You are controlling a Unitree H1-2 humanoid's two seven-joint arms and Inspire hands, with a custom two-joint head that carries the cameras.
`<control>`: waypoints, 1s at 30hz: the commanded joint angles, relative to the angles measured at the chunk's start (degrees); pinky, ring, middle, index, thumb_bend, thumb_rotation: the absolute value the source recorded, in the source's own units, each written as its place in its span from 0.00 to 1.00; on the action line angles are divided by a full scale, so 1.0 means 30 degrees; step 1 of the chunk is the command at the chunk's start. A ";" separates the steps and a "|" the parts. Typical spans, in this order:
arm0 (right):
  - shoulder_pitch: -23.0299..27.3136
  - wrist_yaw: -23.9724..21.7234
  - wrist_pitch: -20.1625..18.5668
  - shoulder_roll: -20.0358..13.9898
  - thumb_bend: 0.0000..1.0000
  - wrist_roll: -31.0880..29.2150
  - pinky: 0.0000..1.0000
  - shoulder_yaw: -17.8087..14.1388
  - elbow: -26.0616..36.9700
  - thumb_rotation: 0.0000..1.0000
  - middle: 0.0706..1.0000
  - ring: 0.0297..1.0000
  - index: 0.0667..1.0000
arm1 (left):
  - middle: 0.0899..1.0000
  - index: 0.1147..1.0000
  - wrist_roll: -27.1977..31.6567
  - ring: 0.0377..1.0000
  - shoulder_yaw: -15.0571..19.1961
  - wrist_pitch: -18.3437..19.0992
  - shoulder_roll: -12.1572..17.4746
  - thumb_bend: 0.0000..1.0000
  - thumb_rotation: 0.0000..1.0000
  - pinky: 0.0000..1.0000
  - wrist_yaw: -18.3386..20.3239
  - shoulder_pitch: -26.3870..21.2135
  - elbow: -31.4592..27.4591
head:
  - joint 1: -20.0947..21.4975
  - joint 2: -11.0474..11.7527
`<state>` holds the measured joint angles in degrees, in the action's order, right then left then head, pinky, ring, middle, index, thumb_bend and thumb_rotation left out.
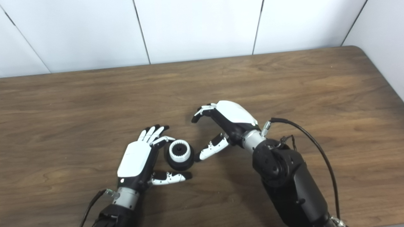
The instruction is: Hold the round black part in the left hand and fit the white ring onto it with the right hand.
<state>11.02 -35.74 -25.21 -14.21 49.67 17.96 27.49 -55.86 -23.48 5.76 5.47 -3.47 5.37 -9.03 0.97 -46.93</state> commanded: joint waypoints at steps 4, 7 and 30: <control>0.0296 0.0878 0.0466 0.0292 1.00 -0.0131 1.00 -0.0013 0.0072 0.30 0.88 0.95 0.71 | 0.92 0.90 0.0562 0.97 0.1003 0.0576 0.0767 1.00 0.32 1.00 0.0514 0.0321 -0.0223 | 0.0050 0.0039; 0.0225 0.0728 0.0184 0.0352 1.00 -0.0045 1.00 0.0042 0.0182 0.30 0.88 0.96 0.71 | 0.90 0.80 0.0750 0.96 0.1196 0.0552 0.0780 1.00 0.30 1.00 0.0630 0.0297 -0.0332 | 0.0074 0.0073; 0.0158 0.1115 0.0347 0.0525 1.00 -0.0356 1.00 0.0103 -0.0457 0.32 0.90 0.96 0.73 | 0.98 1.00 0.3118 1.00 0.3151 0.1905 0.1946 1.00 0.30 1.00 0.4772 0.0530 -0.4773 | -0.1139 0.0517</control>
<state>9.65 -33.74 -25.15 -12.87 49.04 18.57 25.13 -47.89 -15.07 10.78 10.11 9.73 7.33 -20.40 -2.37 -45.35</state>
